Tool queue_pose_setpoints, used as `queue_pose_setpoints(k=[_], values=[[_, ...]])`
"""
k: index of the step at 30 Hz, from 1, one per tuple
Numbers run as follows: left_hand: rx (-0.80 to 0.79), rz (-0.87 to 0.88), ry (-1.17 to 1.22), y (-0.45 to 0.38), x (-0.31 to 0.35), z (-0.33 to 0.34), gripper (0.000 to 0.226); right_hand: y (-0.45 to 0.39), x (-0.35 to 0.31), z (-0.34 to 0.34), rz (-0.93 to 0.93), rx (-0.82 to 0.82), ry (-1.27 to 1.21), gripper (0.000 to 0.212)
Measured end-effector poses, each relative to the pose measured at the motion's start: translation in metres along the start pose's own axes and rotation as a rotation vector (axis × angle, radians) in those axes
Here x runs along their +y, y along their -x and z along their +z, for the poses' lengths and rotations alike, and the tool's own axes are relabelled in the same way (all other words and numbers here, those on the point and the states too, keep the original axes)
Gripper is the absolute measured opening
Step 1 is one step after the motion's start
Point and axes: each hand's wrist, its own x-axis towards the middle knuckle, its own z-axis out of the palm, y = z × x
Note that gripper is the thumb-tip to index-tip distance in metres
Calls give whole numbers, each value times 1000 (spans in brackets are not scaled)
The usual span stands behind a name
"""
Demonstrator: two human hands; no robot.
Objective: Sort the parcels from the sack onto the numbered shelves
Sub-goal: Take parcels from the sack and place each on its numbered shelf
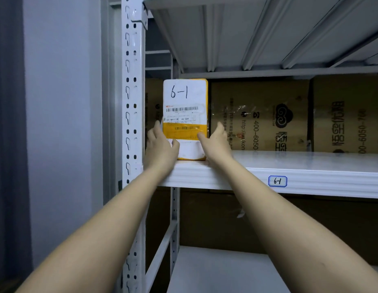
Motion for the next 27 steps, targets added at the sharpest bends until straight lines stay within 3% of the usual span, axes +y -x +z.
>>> queue_pose_setpoints(k=[4,7,13,16,19,27], values=[[268,357,-48,36,-7,9,65,30,7,-2,-332,293,28,59],[318,412,79,60,-6,18,51,53,21,-3,-489,304,-17,47],[259,432,234,120,28,28,27,108,69,-38,-720,297,-61,22],[183,426,262,158,51,45,26,133,99,-67,-672,327,-47,21],[80,424,145,200,73,71,29,155,140,-100,-577,313,-34,22],[-308,272,-14,336,169,161,18,218,284,-241,-251,133,231,15]])
